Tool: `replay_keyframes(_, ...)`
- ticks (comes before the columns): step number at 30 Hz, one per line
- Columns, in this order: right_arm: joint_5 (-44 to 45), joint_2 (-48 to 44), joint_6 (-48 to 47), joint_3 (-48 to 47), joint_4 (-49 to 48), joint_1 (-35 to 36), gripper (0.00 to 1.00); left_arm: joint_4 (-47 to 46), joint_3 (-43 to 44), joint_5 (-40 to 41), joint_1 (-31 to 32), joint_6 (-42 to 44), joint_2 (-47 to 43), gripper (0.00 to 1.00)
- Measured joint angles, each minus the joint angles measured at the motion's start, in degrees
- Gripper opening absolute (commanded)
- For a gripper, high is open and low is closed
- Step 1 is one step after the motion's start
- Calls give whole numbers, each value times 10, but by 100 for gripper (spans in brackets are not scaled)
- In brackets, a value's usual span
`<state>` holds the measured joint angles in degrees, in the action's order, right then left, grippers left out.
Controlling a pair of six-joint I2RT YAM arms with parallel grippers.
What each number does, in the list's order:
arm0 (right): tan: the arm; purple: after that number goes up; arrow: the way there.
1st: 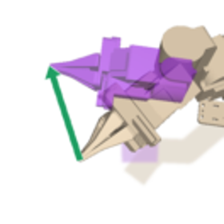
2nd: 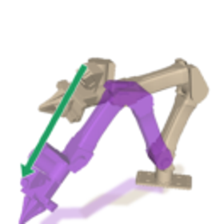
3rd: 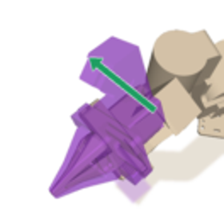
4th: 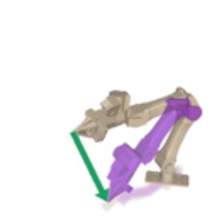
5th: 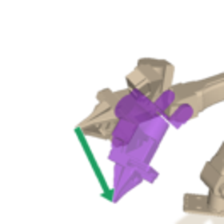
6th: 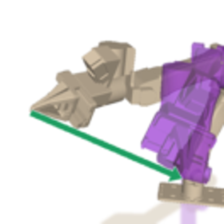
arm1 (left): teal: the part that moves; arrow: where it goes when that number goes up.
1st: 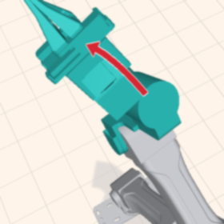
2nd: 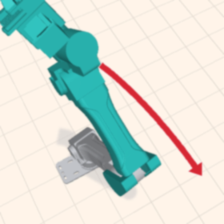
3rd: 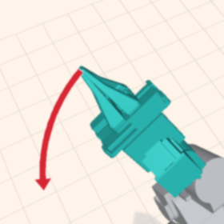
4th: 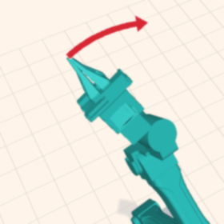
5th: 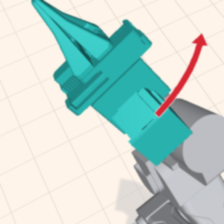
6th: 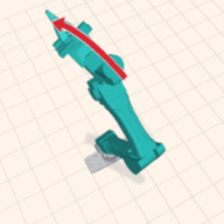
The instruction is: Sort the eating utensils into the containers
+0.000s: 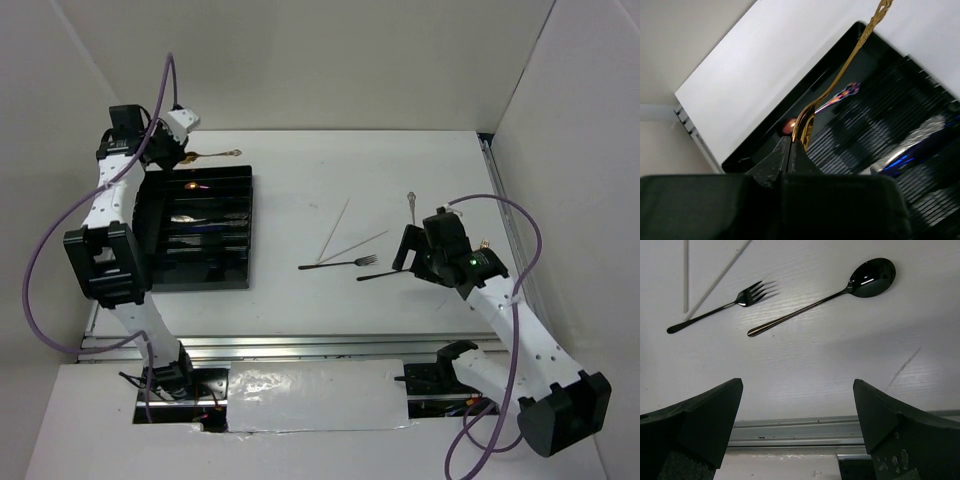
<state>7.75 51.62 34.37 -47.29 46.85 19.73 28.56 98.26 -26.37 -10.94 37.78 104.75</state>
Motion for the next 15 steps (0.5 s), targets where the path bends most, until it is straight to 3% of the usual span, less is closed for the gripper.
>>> replay_keyframes(7,21,74,-27,-52,0,-8,100,46,90,-72,-64,109,118,0)
replay_keyframes(15,24,107,-29,-59,0,-17,100,77,148,-114,-73,160,207,0)
